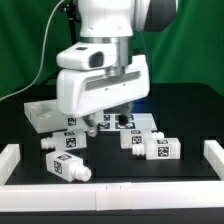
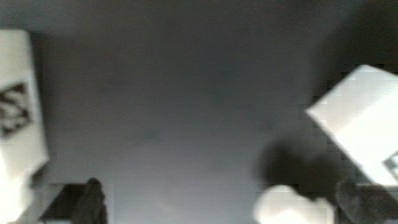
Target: Assemble one leg
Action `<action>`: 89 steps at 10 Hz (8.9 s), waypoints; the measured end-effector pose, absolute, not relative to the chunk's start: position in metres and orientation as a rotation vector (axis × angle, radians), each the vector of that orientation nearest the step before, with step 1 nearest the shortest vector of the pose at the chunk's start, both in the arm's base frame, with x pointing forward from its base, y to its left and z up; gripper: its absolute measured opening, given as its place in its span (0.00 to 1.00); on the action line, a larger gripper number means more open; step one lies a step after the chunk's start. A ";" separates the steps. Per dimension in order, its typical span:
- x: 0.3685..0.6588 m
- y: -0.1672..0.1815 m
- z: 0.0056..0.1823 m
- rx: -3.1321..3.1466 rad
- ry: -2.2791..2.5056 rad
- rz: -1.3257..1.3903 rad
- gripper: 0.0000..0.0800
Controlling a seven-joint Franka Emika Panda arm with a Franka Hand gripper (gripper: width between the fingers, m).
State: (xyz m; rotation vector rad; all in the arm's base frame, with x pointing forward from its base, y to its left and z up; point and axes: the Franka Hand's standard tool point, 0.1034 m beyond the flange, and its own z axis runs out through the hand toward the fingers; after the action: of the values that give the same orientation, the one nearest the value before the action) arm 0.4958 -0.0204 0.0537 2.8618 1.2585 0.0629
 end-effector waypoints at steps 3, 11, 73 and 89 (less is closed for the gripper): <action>0.468 0.012 0.043 2.827 1.295 0.153 0.81; 0.452 0.020 0.015 2.824 1.320 0.154 0.81; 0.455 0.145 0.067 2.585 1.690 0.343 0.35; 0.378 0.192 0.018 2.631 1.756 0.330 0.36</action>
Offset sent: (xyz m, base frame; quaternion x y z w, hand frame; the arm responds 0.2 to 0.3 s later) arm 0.0000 0.0000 0.0000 0.0000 0.0000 0.0000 1.0000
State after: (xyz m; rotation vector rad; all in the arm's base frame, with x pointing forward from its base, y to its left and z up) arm 0.3776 0.1917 0.0180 2.6312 1.7559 0.3304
